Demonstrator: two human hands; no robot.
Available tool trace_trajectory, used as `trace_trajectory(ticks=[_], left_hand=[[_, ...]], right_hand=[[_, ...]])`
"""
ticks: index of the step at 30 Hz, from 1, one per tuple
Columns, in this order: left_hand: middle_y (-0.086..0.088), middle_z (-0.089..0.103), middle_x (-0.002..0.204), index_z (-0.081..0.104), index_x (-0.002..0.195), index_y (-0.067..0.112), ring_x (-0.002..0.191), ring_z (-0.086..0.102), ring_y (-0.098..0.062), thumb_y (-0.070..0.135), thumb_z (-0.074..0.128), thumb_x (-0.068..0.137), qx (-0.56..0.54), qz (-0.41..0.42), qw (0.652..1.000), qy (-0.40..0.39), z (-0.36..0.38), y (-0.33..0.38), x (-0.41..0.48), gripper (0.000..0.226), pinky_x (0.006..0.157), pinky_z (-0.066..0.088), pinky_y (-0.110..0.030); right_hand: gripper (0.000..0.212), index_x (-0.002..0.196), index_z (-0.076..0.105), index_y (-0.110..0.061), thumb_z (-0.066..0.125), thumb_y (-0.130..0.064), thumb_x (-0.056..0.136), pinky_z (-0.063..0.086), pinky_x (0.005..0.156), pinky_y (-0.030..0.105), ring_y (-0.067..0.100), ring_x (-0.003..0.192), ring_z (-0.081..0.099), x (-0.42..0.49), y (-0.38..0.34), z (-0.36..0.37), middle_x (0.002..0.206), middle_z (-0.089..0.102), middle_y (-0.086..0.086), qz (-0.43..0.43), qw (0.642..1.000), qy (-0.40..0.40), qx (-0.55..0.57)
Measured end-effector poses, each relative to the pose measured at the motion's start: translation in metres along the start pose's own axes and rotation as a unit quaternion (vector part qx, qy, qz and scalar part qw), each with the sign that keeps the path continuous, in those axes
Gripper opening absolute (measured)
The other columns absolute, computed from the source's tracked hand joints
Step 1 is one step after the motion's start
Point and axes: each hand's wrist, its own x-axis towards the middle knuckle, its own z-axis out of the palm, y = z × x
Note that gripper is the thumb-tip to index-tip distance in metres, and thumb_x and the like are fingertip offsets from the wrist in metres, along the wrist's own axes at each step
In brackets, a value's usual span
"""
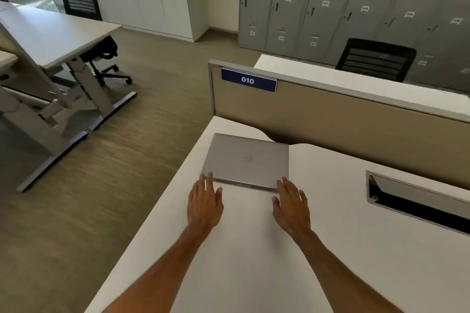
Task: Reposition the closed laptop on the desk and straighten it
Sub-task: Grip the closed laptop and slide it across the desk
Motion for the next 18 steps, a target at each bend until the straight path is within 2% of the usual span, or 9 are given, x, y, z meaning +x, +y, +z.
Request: trace_trajectory(ticks=[6, 14, 18], left_hand=[[-0.017, 0.031, 0.172, 0.024, 0.166, 0.015, 0.155, 0.035, -0.038, 0.043, 0.04, 0.11, -0.007, 0.006, 1.0, -0.016, 0.008, -0.007, 0.077, 0.065, 0.123, 0.036, -0.052], [-0.015, 0.019, 0.177, 0.017, 0.169, 0.01, 0.164, 0.015, -0.034, 0.045, 0.032, 0.112, -0.001, 0.024, 0.998, -0.052, 0.023, -0.018, 0.139, 0.069, 0.133, 0.016, -0.048], [-0.013, 0.017, 0.177, 0.013, 0.169, 0.01, 0.162, 0.019, -0.035, 0.044, 0.033, 0.112, -0.051, 0.003, 0.995, -0.087, 0.023, -0.017, 0.158, 0.07, 0.13, 0.024, -0.052]], right_hand=[[0.056, 0.158, 0.043, -0.013, 0.053, -0.028, 0.106, 0.026, 0.128, 0.051, 0.027, 0.157, 0.034, 0.064, 0.0, 0.007, 0.17, 0.037, 0.009, 0.025, 0.999, -0.007, -0.025], [0.055, 0.16, 0.04, -0.011, 0.05, -0.021, 0.107, 0.027, 0.128, 0.053, 0.029, 0.158, 0.033, 0.116, -0.003, 0.024, 0.172, 0.032, 0.011, 0.057, 0.998, -0.007, -0.026], [0.055, 0.157, 0.043, -0.007, 0.054, -0.02, 0.104, 0.039, 0.122, 0.054, 0.036, 0.152, 0.039, 0.131, -0.007, 0.028, 0.168, 0.036, 0.017, 0.128, 0.992, 0.017, 0.006]])
